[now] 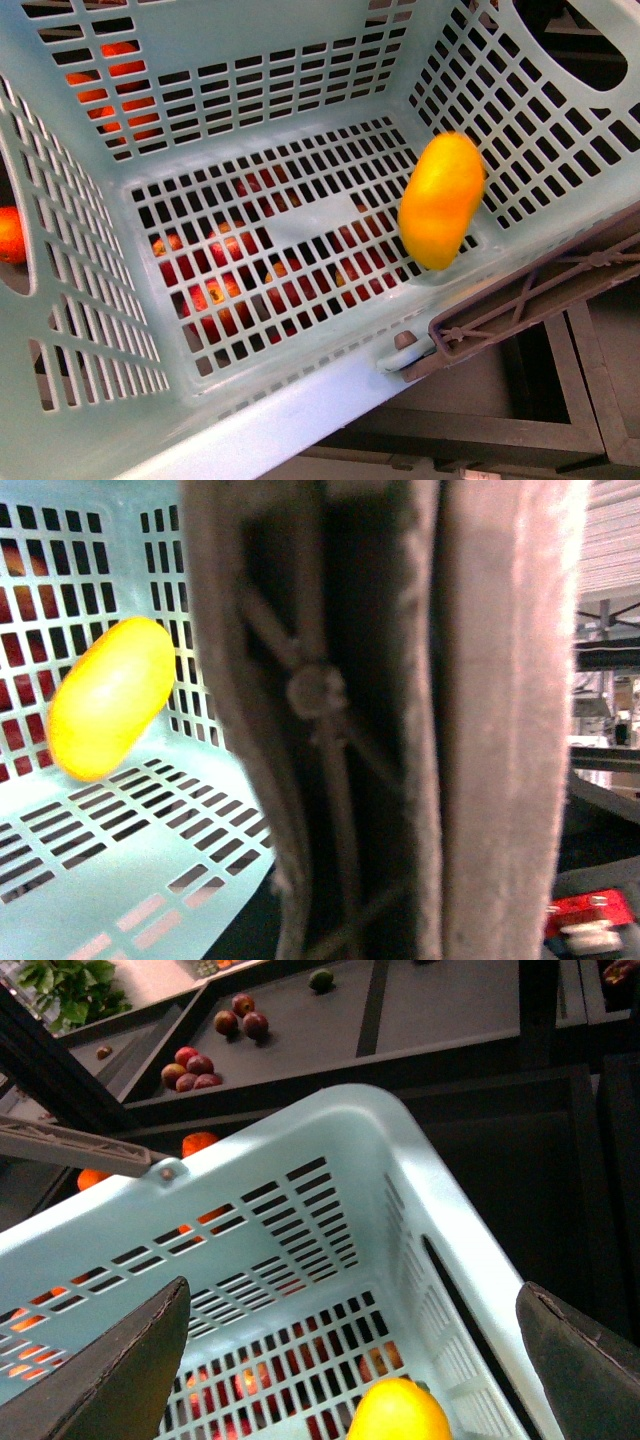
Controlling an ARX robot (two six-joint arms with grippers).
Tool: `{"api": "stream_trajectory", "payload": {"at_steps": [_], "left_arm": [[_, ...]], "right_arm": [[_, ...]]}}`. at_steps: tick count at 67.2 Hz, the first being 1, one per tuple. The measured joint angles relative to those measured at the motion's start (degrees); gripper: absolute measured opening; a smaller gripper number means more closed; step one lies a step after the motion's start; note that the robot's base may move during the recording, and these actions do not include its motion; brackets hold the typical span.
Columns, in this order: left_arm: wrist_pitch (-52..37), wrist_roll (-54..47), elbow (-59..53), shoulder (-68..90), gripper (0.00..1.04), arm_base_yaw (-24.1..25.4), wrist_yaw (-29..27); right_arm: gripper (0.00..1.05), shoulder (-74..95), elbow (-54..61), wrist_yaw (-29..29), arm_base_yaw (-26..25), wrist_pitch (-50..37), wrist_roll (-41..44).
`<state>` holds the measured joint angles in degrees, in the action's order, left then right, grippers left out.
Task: Pick mango and avocado into basket
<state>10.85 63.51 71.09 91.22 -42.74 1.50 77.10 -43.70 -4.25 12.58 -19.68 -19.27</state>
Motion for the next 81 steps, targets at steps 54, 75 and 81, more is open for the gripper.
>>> {"api": "stream_trajectory", "payload": {"at_steps": [54, 75, 81], "left_arm": [[0.00, -0.20, -0.02, 0.00, 0.14, 0.00, 0.07], [0.00, -0.22, 0.00, 0.00, 0.14, 0.00, 0.09], [0.00, -0.22, -0.02, 0.00, 0.14, 0.00, -0.07]], "right_arm": [[0.02, -23.08, 31.56, 4.50, -11.89, -21.77, 18.93], [0.36, -27.78, 35.06, 4.35, -12.39, -20.59, 19.06], [0.49, -27.78, 35.06, 4.31, -12.39, -20.59, 19.06]]}}
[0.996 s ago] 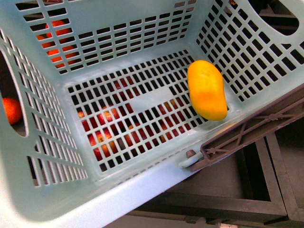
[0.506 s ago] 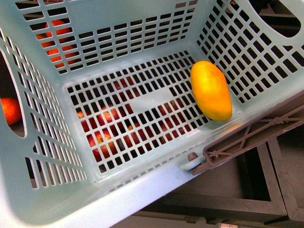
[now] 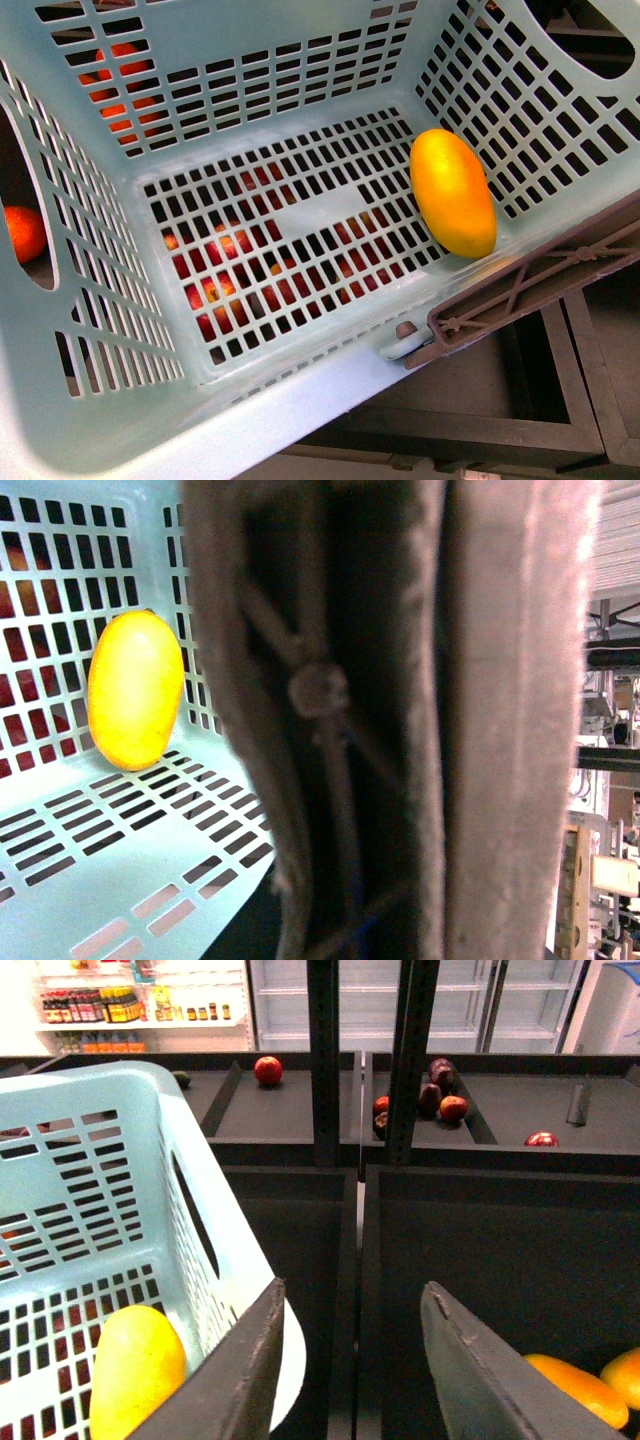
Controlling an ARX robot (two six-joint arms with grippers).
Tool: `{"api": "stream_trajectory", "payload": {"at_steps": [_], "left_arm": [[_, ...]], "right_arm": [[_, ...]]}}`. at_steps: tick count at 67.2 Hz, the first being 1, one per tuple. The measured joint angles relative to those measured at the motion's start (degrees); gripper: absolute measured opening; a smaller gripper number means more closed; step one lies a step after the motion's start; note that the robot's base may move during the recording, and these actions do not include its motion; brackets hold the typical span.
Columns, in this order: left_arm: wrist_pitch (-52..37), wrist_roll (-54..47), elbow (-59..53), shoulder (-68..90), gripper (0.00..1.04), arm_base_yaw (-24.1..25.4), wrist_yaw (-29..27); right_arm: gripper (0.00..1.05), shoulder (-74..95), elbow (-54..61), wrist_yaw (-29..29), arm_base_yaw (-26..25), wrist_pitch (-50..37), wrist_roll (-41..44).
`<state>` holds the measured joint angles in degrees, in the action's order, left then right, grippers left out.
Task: Pick mango and avocado into basket
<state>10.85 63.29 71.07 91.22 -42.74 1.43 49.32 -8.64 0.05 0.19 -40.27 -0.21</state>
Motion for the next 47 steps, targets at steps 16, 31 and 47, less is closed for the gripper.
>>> {"api": "stream_trajectory", "payload": {"at_steps": [16, 31, 47], "left_arm": [[0.00, 0.00, 0.02, 0.00, 0.14, 0.00, 0.09], [0.00, -0.02, 0.00, 0.00, 0.14, -0.59, 0.46], [-0.02, 0.39, 0.02, 0.00, 0.14, -0.59, 0.77]], "right_arm": [[0.92, -0.04, 0.00, 0.00, 0.00, 0.00, 0.00], [0.96, -0.04, 0.00, 0.22, -0.24, 0.00, 0.00], [0.96, -0.22, 0.00, 0.11, -0.24, 0.00, 0.00]]}}
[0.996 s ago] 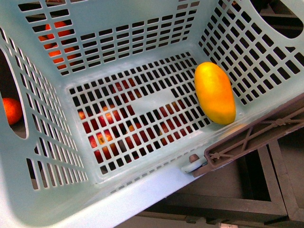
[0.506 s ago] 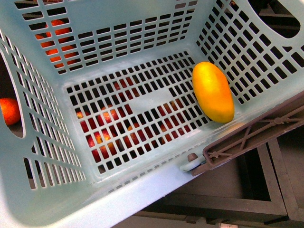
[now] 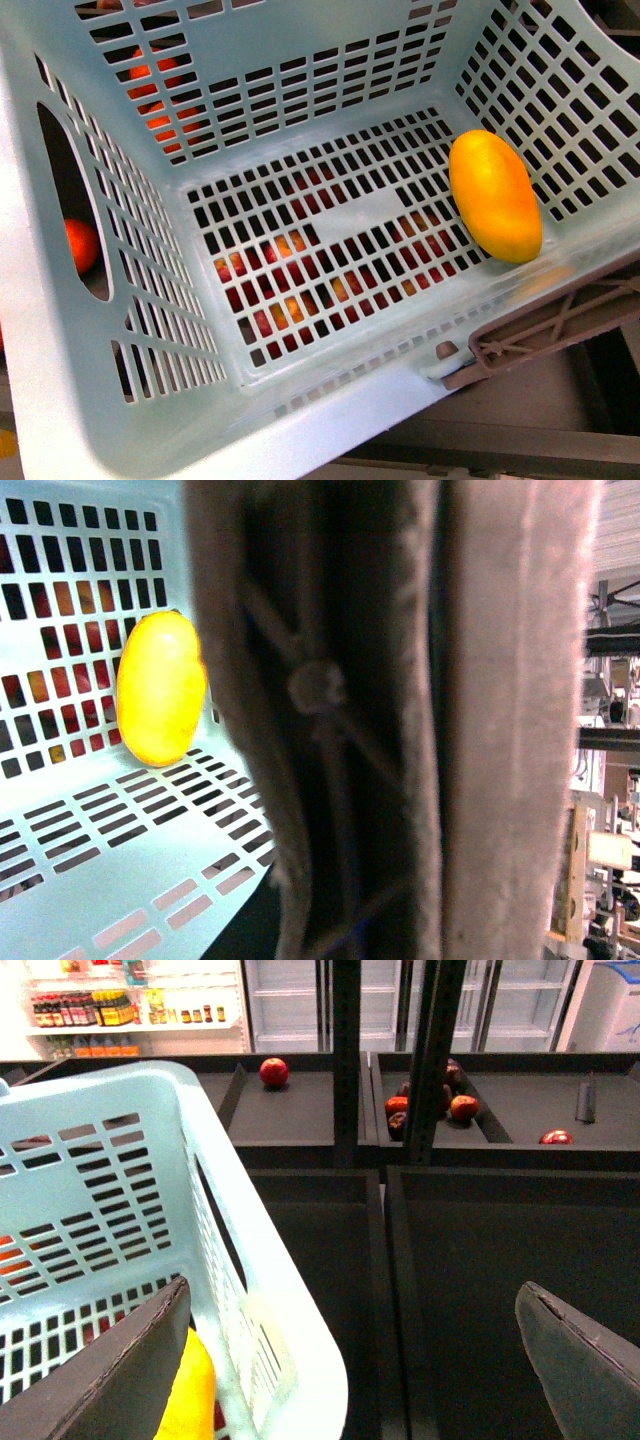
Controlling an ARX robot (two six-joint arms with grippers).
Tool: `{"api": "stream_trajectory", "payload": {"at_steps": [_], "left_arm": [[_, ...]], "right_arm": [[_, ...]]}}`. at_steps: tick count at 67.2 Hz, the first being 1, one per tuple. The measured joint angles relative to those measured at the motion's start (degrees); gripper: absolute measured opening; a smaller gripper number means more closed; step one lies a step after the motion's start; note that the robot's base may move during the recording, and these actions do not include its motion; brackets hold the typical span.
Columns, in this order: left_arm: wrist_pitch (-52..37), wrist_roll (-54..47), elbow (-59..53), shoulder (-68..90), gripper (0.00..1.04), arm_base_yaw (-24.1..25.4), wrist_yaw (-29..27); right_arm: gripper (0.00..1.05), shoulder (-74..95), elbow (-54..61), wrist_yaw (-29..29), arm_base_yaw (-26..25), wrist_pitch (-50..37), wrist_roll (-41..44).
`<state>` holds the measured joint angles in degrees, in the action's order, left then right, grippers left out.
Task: Pick mango and avocado into basket
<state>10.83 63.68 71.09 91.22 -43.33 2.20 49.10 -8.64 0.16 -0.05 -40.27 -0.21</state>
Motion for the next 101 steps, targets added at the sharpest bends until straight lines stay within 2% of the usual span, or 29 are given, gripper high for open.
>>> {"api": "stream_trajectory", "payload": {"at_steps": [101], "left_arm": [[0.00, -0.39, 0.02, -0.02, 0.14, 0.63, -0.57]], "right_arm": [[0.96, -0.11, 0.22, -0.22, 0.02, 0.15, 0.00]]}}
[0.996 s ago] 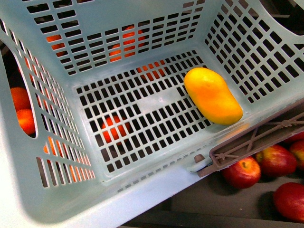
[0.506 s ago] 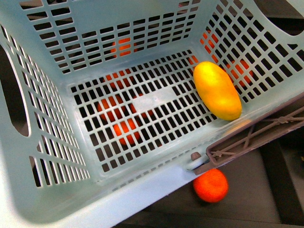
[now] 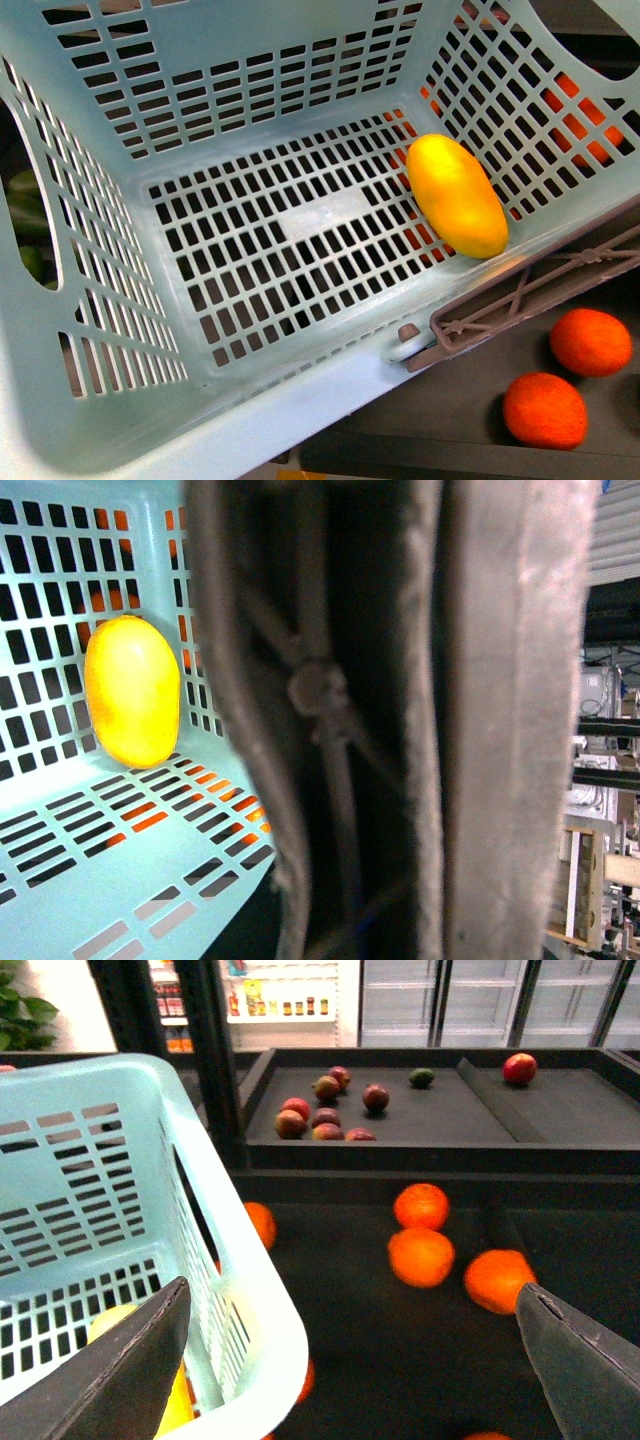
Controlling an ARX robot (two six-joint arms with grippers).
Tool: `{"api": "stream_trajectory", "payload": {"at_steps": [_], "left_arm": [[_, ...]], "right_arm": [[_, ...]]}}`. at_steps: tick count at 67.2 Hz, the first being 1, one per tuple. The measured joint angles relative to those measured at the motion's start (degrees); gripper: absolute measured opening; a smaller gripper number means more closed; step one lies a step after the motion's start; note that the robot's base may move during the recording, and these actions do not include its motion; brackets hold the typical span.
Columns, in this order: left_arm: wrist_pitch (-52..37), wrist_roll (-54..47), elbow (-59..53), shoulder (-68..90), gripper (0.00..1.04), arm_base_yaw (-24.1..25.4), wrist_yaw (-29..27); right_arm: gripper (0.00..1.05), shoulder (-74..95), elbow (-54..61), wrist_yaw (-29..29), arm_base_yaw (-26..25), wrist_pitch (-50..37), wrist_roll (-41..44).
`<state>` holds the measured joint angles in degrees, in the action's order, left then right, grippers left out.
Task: Pick mango and avocado into basket
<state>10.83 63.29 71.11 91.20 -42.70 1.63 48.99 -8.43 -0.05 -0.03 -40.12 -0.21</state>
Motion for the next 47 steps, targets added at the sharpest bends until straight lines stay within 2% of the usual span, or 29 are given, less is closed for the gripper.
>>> {"api": "stream_trajectory", "payload": {"at_steps": [47], "left_arm": [[0.00, -0.04, 0.00, 0.00, 0.14, 0.00, -0.15]], "right_arm": [[0.96, 0.04, 0.07, 0.02, 0.00, 0.00, 0.02]]}}
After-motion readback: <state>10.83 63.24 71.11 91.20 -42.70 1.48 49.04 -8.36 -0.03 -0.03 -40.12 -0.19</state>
